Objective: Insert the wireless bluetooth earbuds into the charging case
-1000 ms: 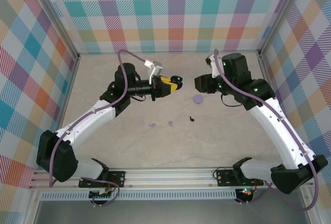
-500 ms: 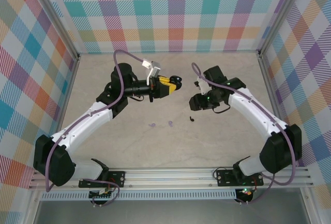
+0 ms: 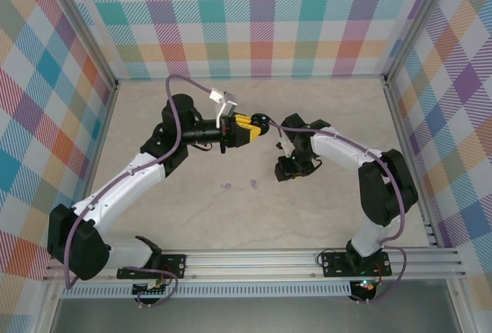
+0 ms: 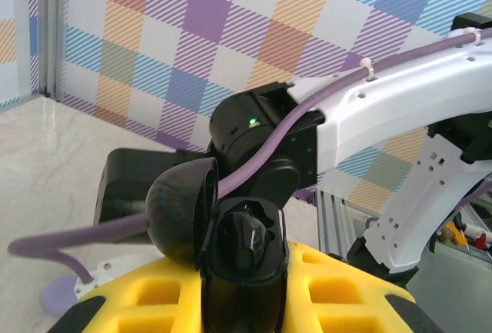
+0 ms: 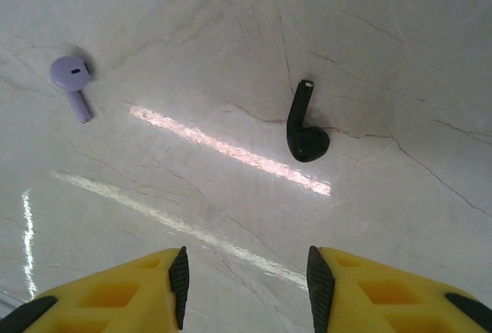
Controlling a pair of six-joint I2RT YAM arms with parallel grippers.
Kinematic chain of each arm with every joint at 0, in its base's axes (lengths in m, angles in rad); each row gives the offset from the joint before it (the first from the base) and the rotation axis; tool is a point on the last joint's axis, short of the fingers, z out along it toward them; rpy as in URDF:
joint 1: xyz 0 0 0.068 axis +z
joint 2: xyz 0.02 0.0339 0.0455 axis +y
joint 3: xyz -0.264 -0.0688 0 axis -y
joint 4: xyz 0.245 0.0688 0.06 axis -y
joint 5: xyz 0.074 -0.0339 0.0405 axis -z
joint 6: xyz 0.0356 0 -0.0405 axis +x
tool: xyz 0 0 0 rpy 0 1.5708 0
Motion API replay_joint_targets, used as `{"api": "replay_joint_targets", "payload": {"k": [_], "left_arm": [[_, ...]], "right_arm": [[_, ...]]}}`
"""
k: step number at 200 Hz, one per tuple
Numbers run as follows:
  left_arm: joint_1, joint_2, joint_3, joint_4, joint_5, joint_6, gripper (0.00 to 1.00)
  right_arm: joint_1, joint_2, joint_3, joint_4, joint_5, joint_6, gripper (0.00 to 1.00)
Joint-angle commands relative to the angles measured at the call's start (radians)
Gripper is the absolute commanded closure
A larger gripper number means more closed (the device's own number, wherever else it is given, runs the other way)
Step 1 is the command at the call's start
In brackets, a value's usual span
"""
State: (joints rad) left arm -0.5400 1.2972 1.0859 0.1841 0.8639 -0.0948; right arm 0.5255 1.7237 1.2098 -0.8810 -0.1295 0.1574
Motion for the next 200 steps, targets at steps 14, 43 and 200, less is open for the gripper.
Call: {"api": "replay_joint_targets", "payload": {"k": [14, 43, 200], "left_arm": [[0.006, -0.027, 0.034, -0.005, 0.022, 0.023, 0.92], [0.006, -0.026, 0.034, -0.006, 0.021, 0.023, 0.92], [0.006, -0.021, 0.034, -0.019, 0.017, 0.034, 0.92]], "right_arm": [[0.005, 0.043, 0.019, 0.020, 0.035, 0.012, 0.55], [0.006, 0.076, 0.020, 0.045, 0.050, 0.026, 0.57], [0.008, 0.220, 0.148, 0.047, 0.094, 0.017, 0.70]]}}
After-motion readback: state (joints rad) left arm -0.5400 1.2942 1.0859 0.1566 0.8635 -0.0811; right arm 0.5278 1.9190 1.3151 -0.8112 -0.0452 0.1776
